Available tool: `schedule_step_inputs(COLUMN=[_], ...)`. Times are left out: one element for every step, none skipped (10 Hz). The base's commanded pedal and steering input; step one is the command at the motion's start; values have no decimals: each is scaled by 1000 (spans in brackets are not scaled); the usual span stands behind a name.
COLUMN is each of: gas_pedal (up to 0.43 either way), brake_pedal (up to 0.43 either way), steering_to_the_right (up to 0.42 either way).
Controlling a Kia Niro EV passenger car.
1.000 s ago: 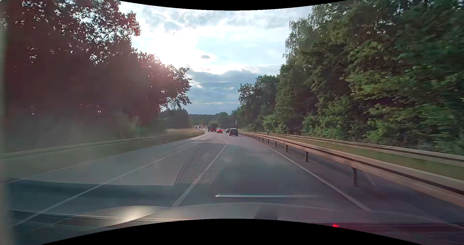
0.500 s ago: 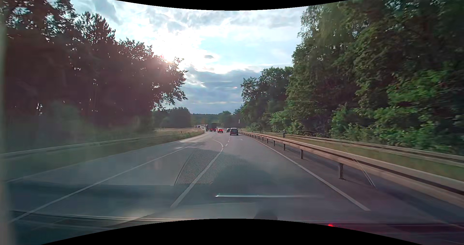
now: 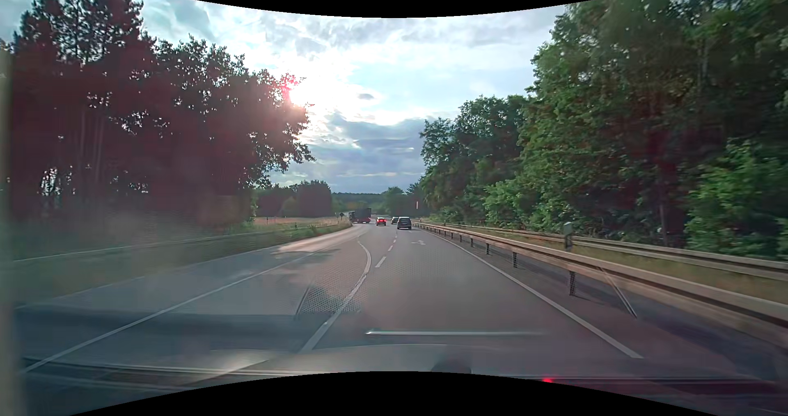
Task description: Follow the waypoints while adhering to traffic rules and regulations
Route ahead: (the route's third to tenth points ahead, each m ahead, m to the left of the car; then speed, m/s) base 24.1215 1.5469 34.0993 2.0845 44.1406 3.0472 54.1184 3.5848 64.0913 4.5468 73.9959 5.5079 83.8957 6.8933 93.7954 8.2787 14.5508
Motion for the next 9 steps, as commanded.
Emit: schedule_step_inputs(gas_pedal=[0,0,0,0,0,0,0,0,0], brake_pedal=[0,0,0,0,0,0,0,6,18], steering_to_the_right=[-29,-29,-29,-29,-29,-29,-29,-29,-29])
